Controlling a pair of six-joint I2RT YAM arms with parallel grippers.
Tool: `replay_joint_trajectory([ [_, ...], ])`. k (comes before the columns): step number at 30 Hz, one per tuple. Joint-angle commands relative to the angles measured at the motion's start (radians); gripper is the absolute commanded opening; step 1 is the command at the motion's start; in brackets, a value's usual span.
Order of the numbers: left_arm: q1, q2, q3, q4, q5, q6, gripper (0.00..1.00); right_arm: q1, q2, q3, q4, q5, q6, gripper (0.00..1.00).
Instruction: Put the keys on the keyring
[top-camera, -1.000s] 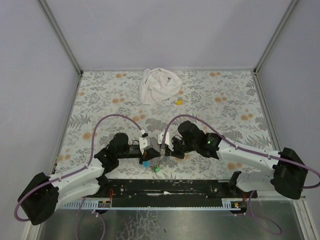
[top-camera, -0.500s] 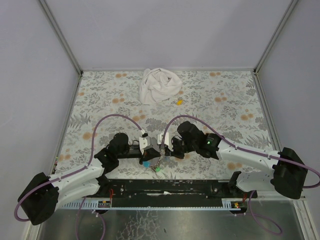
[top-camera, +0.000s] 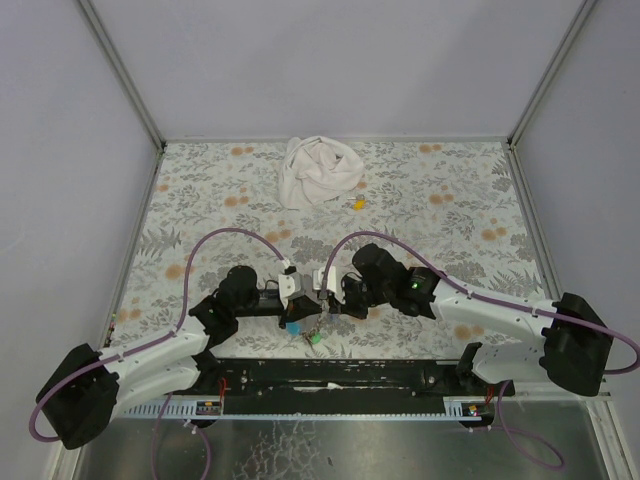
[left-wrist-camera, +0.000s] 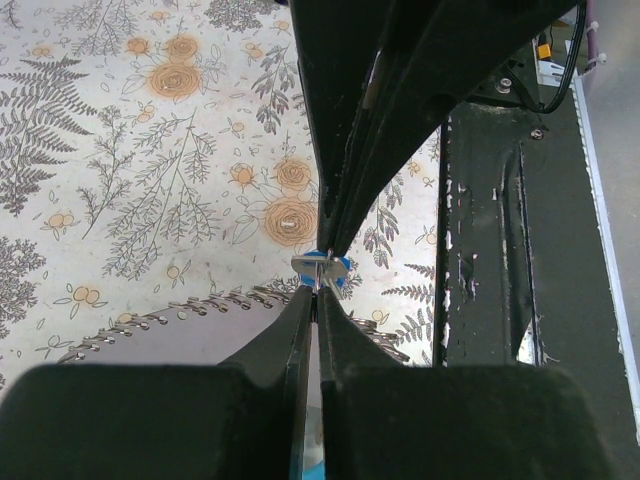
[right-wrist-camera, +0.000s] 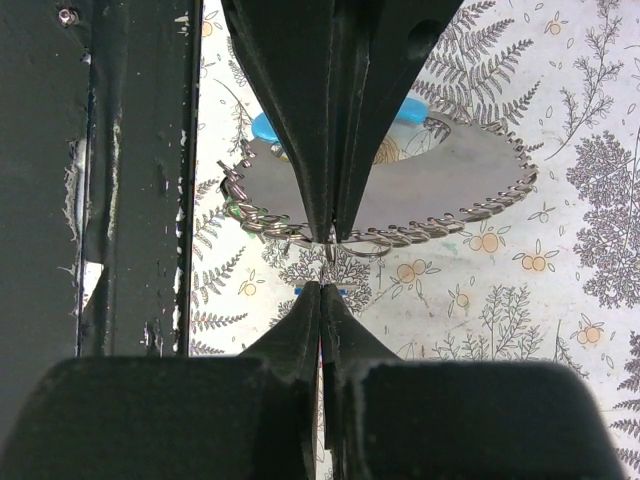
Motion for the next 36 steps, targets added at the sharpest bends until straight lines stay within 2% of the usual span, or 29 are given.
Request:
replay_joint_trajectory([
  [1, 0.004, 0.002, 0.020, 0.111, 0.026, -0.008, 0.00, 0.012, 0.000, 0.035, 0.043, 0.013, 0.009, 0.00],
  [36, 0.004, -0.008, 0.019, 0.097, -0.015, -0.006, 0.00, 0.013, -0.026, 0.033, 0.011, 0.078, 0.026, 0.00],
])
